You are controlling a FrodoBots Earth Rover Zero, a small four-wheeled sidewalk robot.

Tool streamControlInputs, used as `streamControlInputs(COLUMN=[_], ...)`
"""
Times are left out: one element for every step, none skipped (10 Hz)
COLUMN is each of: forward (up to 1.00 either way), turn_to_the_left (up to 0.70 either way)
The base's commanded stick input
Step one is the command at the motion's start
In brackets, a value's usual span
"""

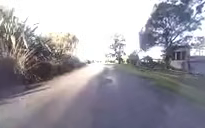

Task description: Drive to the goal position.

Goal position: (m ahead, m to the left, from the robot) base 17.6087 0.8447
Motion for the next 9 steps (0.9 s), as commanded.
streamControlInputs(forward=[1.0,1.0,1.0,1.0,1.0,1.0,1.0,1.0,1.0], turn_to_the_left=[0.0,0.0,0.0,0.0,0.0,0.0,0.0,0.0,0.0])
